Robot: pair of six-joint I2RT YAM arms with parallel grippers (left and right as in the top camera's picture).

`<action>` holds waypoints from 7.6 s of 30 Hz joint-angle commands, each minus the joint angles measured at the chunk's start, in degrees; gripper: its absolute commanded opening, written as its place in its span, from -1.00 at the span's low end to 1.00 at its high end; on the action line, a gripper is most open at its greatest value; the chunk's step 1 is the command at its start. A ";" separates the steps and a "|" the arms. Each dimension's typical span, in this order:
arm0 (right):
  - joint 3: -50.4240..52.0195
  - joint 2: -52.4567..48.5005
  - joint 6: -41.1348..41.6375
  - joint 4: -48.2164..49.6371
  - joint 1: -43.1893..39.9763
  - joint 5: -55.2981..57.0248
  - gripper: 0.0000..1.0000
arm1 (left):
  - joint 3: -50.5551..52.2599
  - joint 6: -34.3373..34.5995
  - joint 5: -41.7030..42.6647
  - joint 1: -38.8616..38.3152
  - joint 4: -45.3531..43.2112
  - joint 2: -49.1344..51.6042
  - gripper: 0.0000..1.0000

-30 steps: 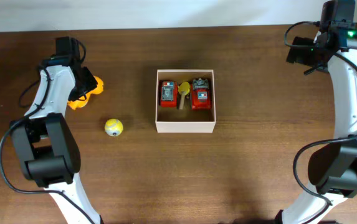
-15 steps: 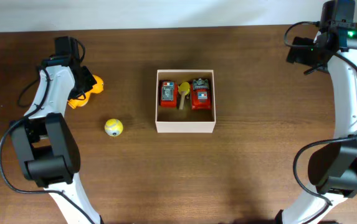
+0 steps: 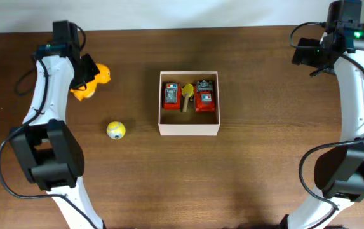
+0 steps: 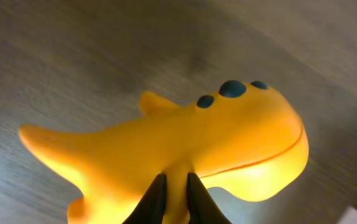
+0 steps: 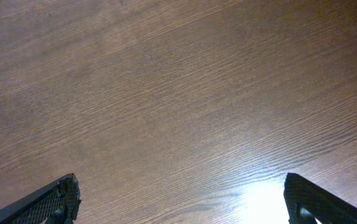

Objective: Pack container

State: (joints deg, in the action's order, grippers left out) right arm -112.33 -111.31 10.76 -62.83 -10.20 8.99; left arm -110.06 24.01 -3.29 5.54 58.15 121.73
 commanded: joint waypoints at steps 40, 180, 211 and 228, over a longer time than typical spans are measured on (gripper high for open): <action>0.07 -0.31 0.68 -0.02 -0.22 0.50 0.98 | -28.55 -6.69 1.81 -38.38 33.48 -0.11 -0.78; 0.07 -0.31 0.68 -0.02 -0.22 0.50 0.97 | 9.01 -10.82 0.48 -13.62 25.40 5.55 0.30; 0.07 -0.31 0.68 -0.02 -0.22 0.50 0.98 | 8.55 -10.80 -0.96 -13.68 22.99 5.55 -0.36; 0.07 -0.31 0.66 -0.02 -0.22 0.50 0.98 | -5.38 -10.82 -0.98 -13.81 30.49 5.55 -0.38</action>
State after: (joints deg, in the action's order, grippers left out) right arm -112.31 -111.39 10.76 -62.83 -10.20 8.99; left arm -113.40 13.45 -3.86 -8.01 87.72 127.28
